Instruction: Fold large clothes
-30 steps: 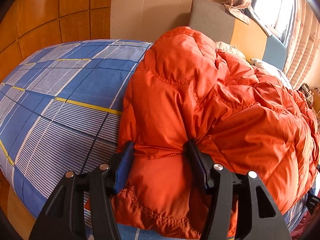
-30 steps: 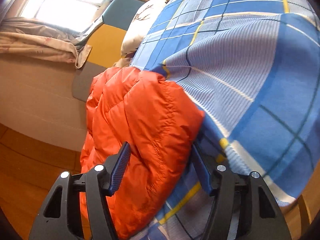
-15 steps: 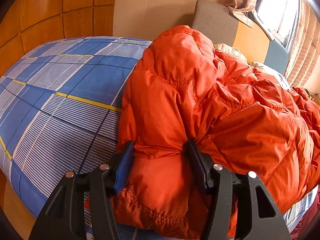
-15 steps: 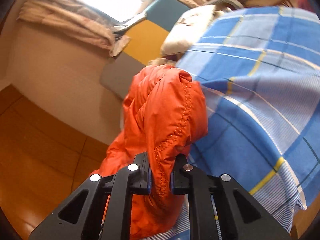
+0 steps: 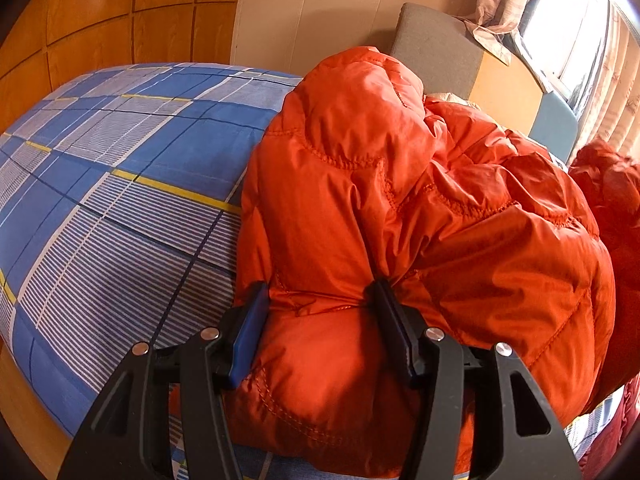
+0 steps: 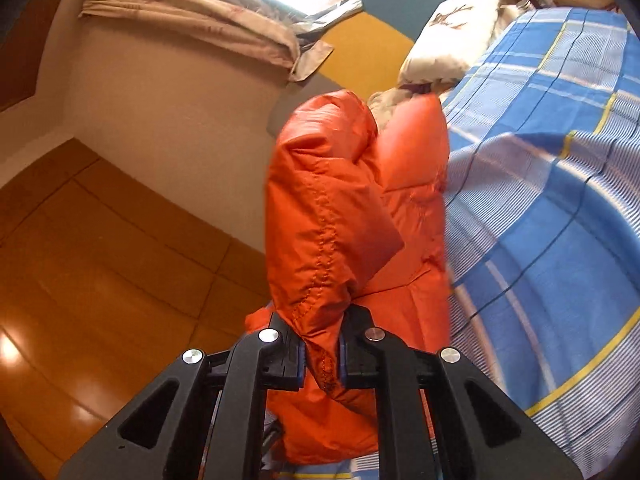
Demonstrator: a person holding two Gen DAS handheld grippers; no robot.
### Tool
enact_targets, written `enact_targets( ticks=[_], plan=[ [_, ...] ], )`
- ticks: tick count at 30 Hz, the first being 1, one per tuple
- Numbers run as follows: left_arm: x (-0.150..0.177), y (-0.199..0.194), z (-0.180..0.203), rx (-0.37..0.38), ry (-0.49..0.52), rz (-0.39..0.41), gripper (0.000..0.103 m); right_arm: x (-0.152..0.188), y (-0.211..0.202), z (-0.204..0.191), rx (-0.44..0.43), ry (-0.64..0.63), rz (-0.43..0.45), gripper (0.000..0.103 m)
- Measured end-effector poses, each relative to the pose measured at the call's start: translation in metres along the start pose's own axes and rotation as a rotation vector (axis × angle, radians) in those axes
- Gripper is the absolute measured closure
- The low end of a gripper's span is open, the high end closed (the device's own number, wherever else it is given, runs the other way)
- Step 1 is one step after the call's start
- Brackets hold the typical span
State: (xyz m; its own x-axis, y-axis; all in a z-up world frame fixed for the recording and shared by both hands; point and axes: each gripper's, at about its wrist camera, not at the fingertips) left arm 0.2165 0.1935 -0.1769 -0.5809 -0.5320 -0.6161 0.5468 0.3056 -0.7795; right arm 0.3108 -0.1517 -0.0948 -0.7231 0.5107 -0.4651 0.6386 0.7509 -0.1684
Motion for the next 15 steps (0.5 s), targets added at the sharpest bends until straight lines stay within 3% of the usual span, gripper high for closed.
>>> enact_targets(
  ticks=[15],
  plan=[
    [0.002,-0.003,-0.005,0.004,-0.06,-0.016,0.052,0.054,0.072,-0.044,-0.097,-0.042,-0.234,0.093]
  ],
)
Point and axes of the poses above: each gripper's, at about its wrist camera, not at the fingertips, and y roughly the way its jaws point, z to its right, x to its underside, and after that the axes turned 8 degrees about -x, right-handed
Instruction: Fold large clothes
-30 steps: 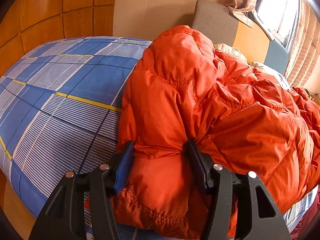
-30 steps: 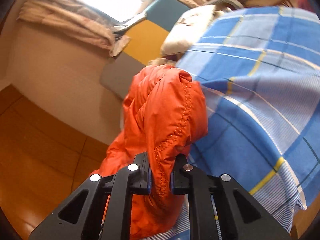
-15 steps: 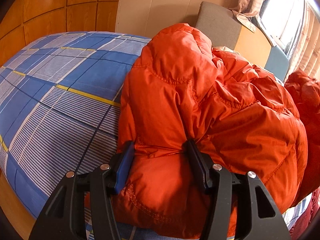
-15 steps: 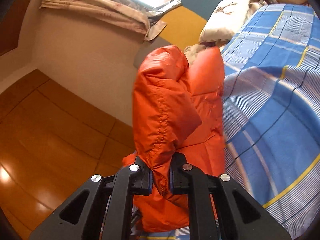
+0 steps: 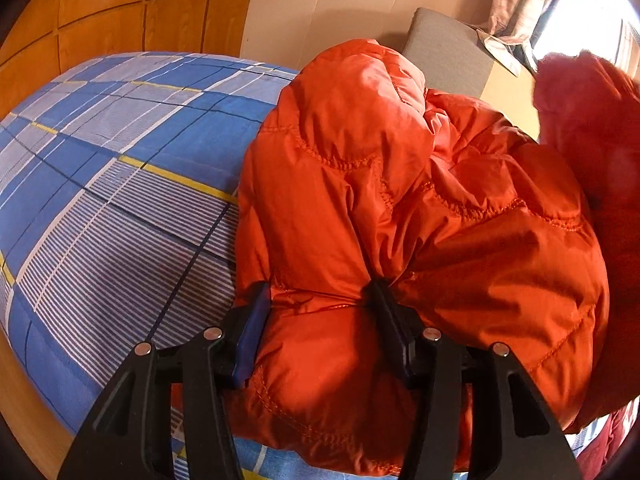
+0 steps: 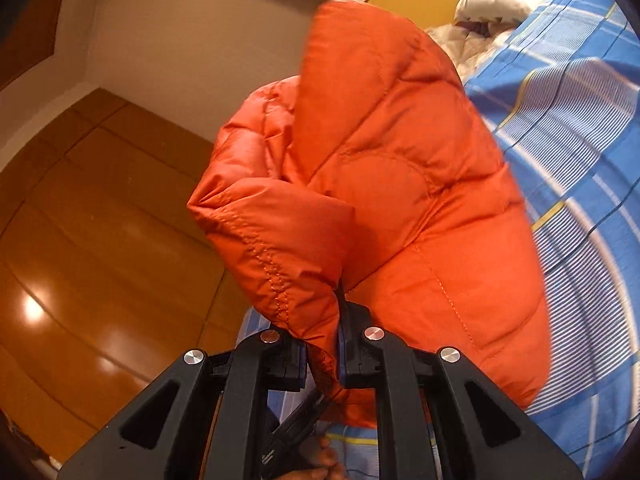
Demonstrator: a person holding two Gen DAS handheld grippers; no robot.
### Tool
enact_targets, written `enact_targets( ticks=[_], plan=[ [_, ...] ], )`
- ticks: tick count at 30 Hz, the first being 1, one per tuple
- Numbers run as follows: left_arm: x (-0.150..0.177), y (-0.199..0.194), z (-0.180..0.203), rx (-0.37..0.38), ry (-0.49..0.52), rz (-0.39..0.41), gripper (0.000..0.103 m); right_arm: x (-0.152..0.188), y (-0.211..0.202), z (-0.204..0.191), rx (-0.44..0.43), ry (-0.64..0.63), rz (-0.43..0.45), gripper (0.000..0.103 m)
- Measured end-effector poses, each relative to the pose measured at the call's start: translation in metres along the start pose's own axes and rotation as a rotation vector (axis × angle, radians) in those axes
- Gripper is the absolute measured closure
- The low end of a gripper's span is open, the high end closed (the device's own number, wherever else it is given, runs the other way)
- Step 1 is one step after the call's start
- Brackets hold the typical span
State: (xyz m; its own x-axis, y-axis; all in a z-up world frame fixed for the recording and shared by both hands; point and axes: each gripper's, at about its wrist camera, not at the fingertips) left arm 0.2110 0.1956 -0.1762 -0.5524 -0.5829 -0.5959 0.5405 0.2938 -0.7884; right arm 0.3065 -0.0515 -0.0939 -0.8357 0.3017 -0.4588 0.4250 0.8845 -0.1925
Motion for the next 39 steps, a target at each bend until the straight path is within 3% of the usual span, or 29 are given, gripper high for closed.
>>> enact_targets(
  ticks=[12,19,28,39],
  plan=[
    [0.002,-0.002,-0.005,0.027,-0.032,-0.004,0.054,0.013,0.047,-0.005,0.04,-0.042,-0.106,0.093],
    [-0.002,-0.001,-0.015,0.06,-0.051,-0.012,0.057,0.027,0.077,-0.009,0.125,-0.138,-0.165,0.093],
    [-0.003,-0.002,-0.021,0.073,-0.053,-0.017,0.059,0.027,0.091,0.001,0.149,-0.173,-0.195,0.093],
    [-0.009,-0.003,-0.033,0.078,-0.073,-0.027,0.06,0.037,0.101,-0.017,0.17,-0.255,-0.237,0.093]
  ],
)
Point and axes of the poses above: each gripper's, at about its wrist camera, not at the fingertips, and y roughly the way its jaws point, z to its right, x to its underside, and after that the axes turned 8 degrees about -x, right-handed
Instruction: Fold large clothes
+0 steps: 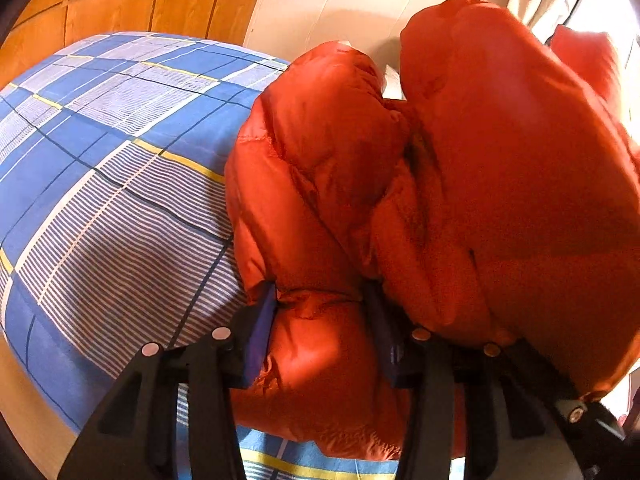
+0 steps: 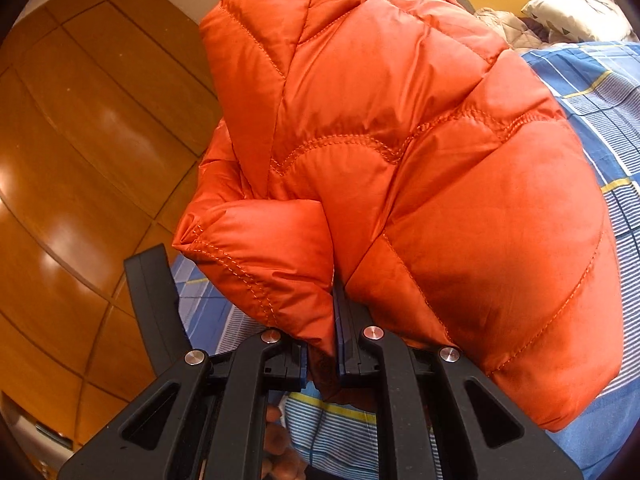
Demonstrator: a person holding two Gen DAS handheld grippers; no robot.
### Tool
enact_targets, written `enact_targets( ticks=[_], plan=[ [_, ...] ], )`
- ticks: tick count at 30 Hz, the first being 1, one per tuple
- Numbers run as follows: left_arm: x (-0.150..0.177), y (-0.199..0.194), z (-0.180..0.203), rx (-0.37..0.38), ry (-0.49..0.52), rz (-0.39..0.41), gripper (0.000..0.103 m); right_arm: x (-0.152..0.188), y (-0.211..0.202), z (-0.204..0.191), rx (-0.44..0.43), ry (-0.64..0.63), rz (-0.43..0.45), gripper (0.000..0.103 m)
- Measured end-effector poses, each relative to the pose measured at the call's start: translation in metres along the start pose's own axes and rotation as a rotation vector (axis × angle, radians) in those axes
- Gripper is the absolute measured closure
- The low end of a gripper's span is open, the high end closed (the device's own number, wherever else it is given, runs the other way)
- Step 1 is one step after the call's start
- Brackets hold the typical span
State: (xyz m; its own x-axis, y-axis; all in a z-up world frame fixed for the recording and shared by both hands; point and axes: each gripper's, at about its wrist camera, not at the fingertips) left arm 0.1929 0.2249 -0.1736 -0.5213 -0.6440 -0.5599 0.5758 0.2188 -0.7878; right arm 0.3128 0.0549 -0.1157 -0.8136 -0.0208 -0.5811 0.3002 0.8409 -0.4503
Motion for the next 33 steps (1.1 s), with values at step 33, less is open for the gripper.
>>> enact_targets(
  ticks=[33],
  plan=[
    [-0.007,-0.087,-0.02,0.153,-0.013,0.114,0.046,0.016,0.023,-0.01,0.035,-0.163,-0.027,0.094]
  ],
)
Point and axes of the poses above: each gripper's, at about its wrist camera, not at the fingertips, and y roughly the way its jaws point, z to its right, x to its underside, and after that the axes turned 8 degrees about -x, right-handed
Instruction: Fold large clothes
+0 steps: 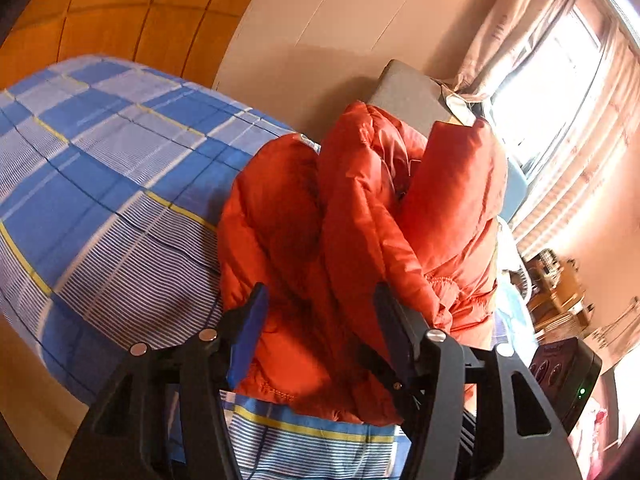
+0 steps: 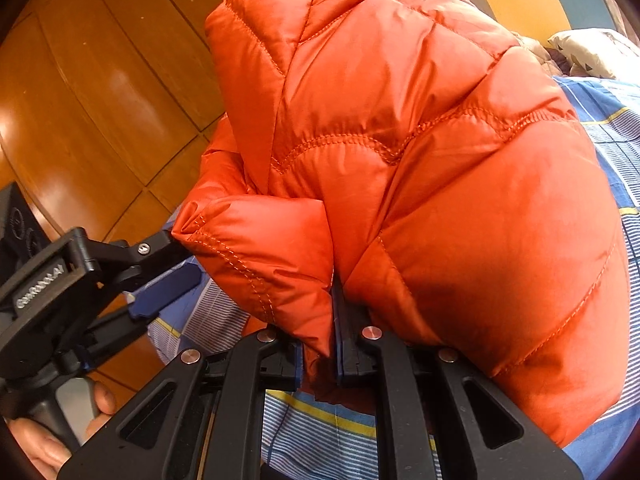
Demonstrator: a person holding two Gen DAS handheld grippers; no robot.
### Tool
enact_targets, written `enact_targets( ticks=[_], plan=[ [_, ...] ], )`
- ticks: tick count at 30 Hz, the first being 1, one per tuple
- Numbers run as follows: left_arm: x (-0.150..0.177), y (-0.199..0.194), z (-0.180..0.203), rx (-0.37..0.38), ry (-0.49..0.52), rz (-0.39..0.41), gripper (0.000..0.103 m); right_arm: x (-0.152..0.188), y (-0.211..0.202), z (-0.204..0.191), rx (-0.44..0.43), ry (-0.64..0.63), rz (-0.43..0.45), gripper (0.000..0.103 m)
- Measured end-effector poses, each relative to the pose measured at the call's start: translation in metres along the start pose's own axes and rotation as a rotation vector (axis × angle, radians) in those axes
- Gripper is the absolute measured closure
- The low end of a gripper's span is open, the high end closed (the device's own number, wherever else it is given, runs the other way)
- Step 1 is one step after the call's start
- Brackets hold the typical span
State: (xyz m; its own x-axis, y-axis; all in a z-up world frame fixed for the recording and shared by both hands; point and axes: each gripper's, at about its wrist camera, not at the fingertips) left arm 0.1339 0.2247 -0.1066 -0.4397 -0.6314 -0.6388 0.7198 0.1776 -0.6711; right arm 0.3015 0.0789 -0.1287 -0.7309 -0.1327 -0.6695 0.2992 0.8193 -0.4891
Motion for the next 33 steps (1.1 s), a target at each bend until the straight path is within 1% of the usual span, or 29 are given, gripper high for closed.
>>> enact_targets(
  ticks=[7,8,9,12,16,17,21,22,27,28,30,33],
  plan=[
    [-0.001,-0.016,0.008,0.039,0.01,0.019,0.04,0.004,0.001,-0.002,0.006,-0.016,0.001,0.094],
    [-0.002,-0.017,0.01,0.044,0.016,0.02,0.036,0.004,0.0,-0.002,0.006,-0.017,0.002,0.094],
    [-0.002,-0.016,0.013,0.051,0.027,0.014,0.035,0.004,0.0,-0.002,0.006,-0.019,0.002,0.094],
    [-0.001,-0.007,0.021,0.081,0.055,-0.019,0.034,0.005,0.001,-0.004,0.006,-0.033,0.001,0.094],
    [0.002,0.011,0.03,0.11,0.095,-0.074,0.036,0.004,0.001,-0.005,-0.001,-0.045,0.002,0.094],
    [0.003,0.014,0.031,0.104,0.102,-0.078,0.036,0.003,0.001,-0.005,-0.001,-0.047,0.002,0.094],
    [0.004,0.024,0.037,0.106,0.142,-0.094,0.047,0.004,0.001,-0.008,0.001,-0.061,0.004,0.094],
    [0.004,0.025,0.037,0.105,0.145,-0.092,0.048,0.004,0.002,-0.008,0.002,-0.064,0.003,0.094],
    [0.004,0.027,0.037,0.095,0.166,-0.08,0.064,0.006,0.004,-0.015,0.018,-0.079,0.001,0.094],
    [0.005,0.027,0.037,0.092,0.168,-0.076,0.066,0.007,0.004,-0.017,0.022,-0.085,0.001,0.094],
    [0.006,0.027,0.035,0.089,0.171,-0.068,0.073,0.007,0.004,-0.021,0.027,-0.09,-0.003,0.093],
    [0.007,0.028,0.034,0.085,0.178,-0.061,0.079,0.007,0.004,-0.024,0.033,-0.098,-0.011,0.092]
  ],
)
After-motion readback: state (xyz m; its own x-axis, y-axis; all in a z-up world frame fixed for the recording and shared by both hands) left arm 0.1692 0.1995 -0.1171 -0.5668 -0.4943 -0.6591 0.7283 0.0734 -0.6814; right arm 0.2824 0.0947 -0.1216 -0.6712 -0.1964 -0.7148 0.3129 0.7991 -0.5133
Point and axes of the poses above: each gripper's, at about its wrist camera, not at the fingertips, and y roughly the way its jaws point, z to its right, x to its underside, and after that the axes turned 8 degrees about -x, right-handed
